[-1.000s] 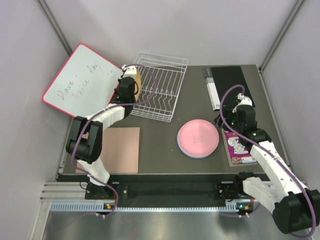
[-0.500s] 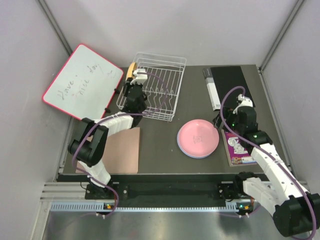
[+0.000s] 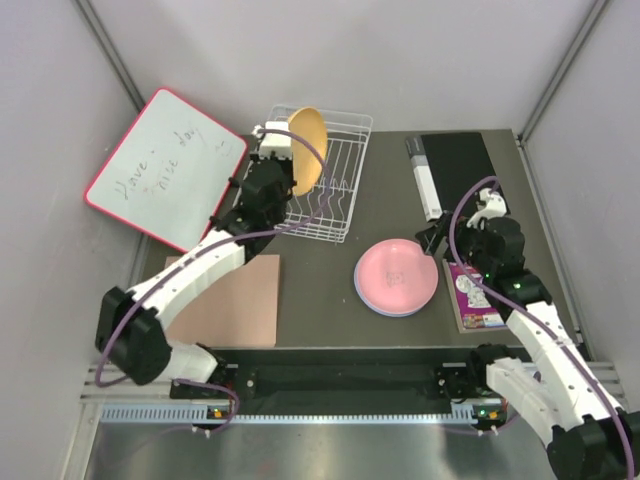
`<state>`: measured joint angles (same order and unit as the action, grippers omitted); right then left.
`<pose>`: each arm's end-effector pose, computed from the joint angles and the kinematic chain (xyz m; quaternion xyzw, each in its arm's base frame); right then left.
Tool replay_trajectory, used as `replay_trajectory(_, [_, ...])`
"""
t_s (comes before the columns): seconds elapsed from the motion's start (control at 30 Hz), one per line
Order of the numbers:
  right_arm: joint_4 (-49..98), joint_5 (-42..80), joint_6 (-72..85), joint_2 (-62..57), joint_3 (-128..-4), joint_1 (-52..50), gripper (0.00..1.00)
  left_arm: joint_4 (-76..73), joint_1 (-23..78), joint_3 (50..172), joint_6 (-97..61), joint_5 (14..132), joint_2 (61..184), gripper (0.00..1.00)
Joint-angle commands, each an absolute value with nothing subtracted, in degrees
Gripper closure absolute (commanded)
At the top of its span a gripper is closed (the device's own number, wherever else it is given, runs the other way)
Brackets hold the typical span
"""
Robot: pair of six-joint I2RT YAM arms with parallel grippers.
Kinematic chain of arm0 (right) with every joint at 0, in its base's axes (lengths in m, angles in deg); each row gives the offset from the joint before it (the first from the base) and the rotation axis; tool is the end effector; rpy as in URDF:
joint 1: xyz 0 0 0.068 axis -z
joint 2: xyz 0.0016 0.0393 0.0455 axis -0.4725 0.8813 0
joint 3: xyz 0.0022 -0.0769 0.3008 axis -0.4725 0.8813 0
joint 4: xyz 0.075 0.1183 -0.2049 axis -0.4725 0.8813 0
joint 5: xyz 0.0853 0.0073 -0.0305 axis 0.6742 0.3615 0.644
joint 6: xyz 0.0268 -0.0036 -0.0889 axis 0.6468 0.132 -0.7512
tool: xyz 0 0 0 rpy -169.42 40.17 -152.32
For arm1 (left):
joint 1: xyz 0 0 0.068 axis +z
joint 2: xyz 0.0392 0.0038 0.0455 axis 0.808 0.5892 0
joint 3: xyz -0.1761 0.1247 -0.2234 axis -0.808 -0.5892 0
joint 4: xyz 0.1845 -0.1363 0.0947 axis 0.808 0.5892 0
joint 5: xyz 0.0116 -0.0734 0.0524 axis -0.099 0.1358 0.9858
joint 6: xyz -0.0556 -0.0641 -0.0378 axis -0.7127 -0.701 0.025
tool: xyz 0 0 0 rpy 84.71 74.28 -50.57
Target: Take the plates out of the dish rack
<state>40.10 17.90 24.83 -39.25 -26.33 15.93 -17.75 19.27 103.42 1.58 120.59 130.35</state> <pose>0.1766 0.0488 0.2861 0.0620 0.8375 0.2222 0.4954 0.3254 -0.1606 0.4006 0.0175 0.7045 0.0733 0.7057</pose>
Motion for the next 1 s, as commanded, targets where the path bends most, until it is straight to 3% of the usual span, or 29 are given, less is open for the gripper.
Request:
replay_trajectory(0.0, [27.53,26.81,28.42,-38.05,-26.35,15.28,0.08,0.47,19.19,102.94,-25.05,95.32,123.73,1.00])
replay_trajectory(0.23, [16.97,33.84,32.81,-32.60,-25.56,15.37,0.09,-3.90,19.10,95.82,-38.07,79.11,122.15,1.00])
replay_trajectory(0.6, [11.41,36.66,34.48,-26.27,-24.42,14.93,0.21,-7.33,16.64,93.53,-41.85,72.41,121.62,1.00])
replay_trajectory(0.8, [8.95,39.12,34.57,-24.07,-23.28,14.40,0.41,-11.72,15.67,92.13,-43.26,68.19,122.41,1.00])
replay_trajectory(0.9, [8.68,39.83,34.31,-23.54,-22.49,14.49,0.68,-14.88,15.67,90.81,-43.52,65.38,122.32,1.00])
replay_trajectory(0.93, [8.60,39.83,34.31,-23.63,-21.88,14.40,0.94,-15.07,15.67,90.72,-43.44,64.85,122.41,1.00])
replay_trajectory(0.97, [8.68,39.74,34.31,-24.58,-21.43,14.40,1.00,-14.89,15.67,90.81,-43.09,64.58,122.50,1.00])
